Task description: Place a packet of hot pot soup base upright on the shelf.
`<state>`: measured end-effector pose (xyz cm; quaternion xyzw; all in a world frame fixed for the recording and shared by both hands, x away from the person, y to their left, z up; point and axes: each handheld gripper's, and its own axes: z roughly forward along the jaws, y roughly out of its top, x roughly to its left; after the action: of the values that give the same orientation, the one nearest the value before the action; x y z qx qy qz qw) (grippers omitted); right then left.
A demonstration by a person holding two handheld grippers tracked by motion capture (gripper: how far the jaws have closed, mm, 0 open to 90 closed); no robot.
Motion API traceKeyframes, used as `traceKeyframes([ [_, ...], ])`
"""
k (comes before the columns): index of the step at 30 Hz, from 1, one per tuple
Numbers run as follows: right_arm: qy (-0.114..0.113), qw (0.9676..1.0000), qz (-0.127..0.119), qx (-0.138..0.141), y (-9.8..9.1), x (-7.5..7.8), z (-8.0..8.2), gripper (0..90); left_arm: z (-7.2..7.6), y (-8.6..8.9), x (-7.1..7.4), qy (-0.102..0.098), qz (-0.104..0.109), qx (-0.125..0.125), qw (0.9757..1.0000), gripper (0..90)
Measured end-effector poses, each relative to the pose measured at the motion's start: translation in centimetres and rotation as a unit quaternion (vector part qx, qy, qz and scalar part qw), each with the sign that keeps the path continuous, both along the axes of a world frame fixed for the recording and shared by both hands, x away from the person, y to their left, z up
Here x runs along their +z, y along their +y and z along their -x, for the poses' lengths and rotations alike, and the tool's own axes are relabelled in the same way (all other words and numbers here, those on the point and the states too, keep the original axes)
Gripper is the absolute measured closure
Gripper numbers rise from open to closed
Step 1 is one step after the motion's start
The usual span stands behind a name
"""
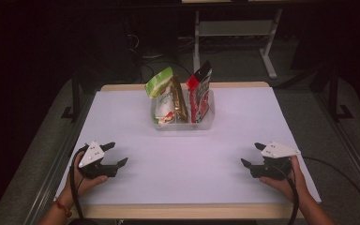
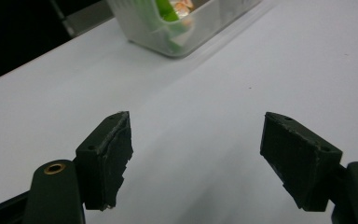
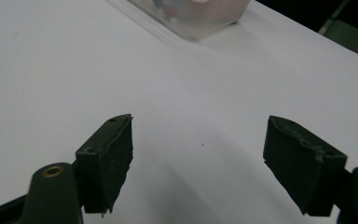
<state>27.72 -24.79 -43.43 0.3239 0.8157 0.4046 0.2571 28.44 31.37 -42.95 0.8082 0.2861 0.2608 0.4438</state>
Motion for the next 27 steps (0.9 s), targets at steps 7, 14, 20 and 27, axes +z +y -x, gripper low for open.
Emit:
traceKeyframes([
  [7, -0.020, 0.9994, -0.015, -0.023, -1.9, -0.3, 1.6, 21.7, 0.9, 1.8, -0.3, 0.000, 0.031, 0.023, 0.9993, 24.7],
  [14, -0.026, 0.9968, -0.029, -0.070, -3.4, -0.7, 2.7, 21.1, 1.7, 3.4, -0.8, 0.007, 0.035, 0.037, 0.9987, 24.6],
  [20, -0.044, 0.9943, -0.034, -0.091, -3.9, -0.8, 3.4, 19.8, 2.5, 4.7, -1.2, 0.007, 0.064, 0.051, 0.9966, 24.3],
  [27, -0.044, 0.9941, -0.036, -0.093, -3.8, -1.3, 3.6, 18.7, 2.9, 5.4, -1.0, -0.003, 0.087, 0.068, 0.9939, 24.2],
])
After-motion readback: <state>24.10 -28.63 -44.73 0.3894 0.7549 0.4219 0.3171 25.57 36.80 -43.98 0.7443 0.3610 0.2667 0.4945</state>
